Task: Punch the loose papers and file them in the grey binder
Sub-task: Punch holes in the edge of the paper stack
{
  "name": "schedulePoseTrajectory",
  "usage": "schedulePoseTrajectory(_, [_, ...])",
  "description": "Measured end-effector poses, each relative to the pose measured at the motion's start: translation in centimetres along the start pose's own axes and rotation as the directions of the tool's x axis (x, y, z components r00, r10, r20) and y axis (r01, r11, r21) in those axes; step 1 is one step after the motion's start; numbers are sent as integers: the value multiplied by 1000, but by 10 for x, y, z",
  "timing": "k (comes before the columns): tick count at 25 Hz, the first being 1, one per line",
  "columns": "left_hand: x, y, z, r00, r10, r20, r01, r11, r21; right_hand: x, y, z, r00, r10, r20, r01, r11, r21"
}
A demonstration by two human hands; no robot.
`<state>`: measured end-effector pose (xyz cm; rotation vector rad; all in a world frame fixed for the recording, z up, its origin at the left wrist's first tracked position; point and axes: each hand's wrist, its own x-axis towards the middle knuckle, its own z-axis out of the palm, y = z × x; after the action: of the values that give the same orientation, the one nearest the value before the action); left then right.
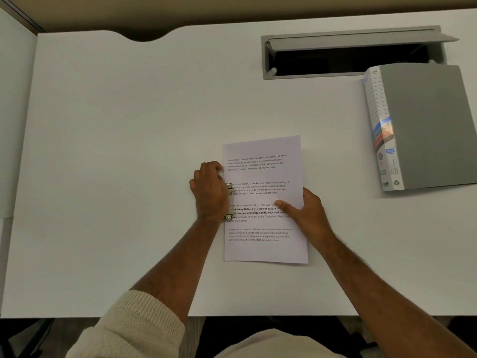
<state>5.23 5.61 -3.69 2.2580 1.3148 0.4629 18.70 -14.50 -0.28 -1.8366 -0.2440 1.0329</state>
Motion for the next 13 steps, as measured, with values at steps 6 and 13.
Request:
schedulePoseTrajectory(6, [2,-3,3,999,37,-8,-37,999,13,3,2,-1,1000,12,7,-12,1000,-10])
schedulePoseTrajectory(13, [2,-5,3,999,35,-5,-35,999,30,2,2,-1,1000,3,13,-3,1000,-4])
